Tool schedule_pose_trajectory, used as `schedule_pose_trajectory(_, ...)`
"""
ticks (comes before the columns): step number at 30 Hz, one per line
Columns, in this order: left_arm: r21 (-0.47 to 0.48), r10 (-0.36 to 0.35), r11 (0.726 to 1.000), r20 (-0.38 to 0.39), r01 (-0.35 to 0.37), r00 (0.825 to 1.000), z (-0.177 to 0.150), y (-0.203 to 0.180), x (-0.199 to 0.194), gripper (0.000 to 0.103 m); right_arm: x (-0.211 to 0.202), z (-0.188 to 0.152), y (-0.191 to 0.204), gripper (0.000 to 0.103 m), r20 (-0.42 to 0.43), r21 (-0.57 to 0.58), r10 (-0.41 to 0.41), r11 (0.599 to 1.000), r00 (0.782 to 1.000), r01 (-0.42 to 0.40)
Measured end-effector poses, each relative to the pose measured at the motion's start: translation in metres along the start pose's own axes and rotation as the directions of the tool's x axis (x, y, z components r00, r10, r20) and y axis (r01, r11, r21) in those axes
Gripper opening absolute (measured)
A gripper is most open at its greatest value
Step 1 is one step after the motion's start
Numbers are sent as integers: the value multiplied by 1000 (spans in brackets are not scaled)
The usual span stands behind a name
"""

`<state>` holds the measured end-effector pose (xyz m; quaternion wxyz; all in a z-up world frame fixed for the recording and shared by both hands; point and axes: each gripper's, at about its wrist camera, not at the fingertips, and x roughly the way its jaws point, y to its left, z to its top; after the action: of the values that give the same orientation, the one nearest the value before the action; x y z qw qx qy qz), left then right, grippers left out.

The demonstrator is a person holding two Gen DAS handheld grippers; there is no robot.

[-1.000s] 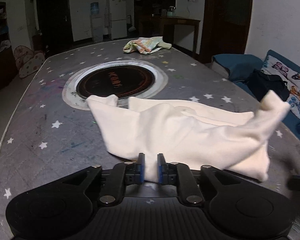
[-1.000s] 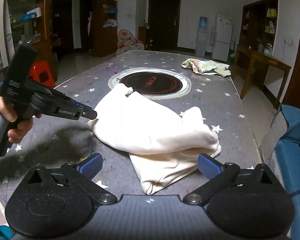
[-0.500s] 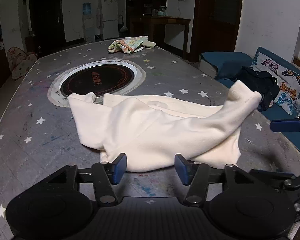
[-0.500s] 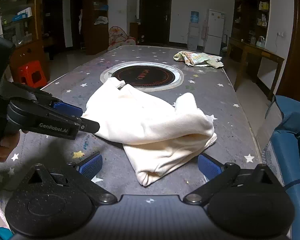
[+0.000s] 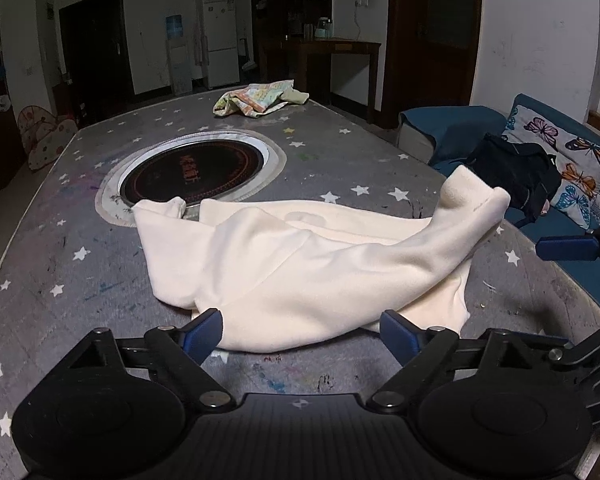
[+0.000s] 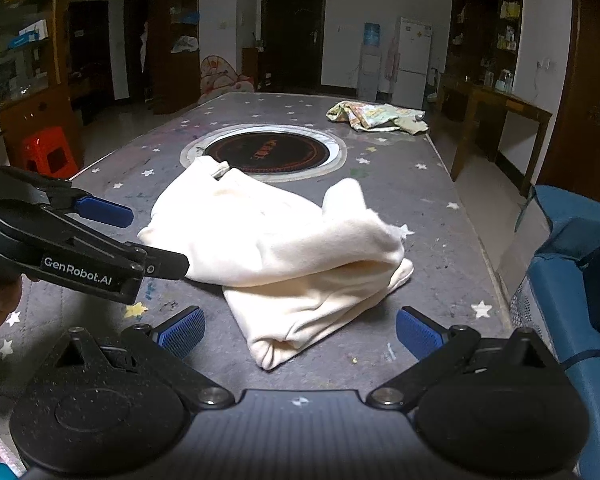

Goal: Fold clothes

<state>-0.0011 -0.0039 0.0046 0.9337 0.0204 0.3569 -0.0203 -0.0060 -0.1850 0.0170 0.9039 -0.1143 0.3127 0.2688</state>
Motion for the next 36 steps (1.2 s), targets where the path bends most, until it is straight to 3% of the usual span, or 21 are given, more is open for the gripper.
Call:
schedule_pose_trajectory(25,-3,67,998,11,-67,998,36,23,31,92,14,41,-15,102,82,-23,-10,1000,997,11)
schedule_pose_trajectory(36,0,72,997,4,-72,997,61,35,62,91,35,50,-20,87,57,-21,45,999,997,-44)
